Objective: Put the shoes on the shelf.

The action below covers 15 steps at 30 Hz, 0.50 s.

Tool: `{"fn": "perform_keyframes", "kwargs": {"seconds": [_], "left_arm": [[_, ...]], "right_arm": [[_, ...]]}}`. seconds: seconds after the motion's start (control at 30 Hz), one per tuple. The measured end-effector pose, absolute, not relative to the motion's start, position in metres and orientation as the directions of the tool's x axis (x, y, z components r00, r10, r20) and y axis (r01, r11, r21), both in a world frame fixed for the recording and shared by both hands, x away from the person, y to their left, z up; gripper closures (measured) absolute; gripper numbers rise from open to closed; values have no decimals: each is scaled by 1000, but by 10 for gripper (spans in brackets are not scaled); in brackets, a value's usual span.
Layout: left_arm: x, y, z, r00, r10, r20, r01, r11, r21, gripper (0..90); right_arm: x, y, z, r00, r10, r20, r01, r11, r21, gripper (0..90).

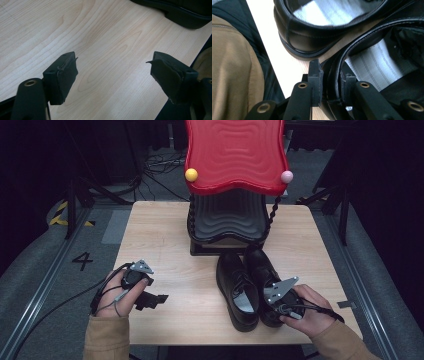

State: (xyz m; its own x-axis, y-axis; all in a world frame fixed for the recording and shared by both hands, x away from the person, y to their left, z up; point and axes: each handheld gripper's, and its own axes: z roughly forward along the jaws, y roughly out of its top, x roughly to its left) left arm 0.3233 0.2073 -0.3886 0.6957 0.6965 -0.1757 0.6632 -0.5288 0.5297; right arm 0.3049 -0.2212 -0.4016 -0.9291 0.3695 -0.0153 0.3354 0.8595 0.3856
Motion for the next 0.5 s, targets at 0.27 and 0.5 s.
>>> {"fn": "perform_keyframes", "kwargs": {"seconds": [0.27,0.5], "left_arm": [[323,208,-388,697,695,-176,662,-529,530,218],[323,208,-388,696,696,-176,663,-530,529,218]], "right_arm": [[303,-221,-407,-921,389,-1,358,849,390,760],[303,-221,-404,-911,412,18,385,832,399,734]]}}
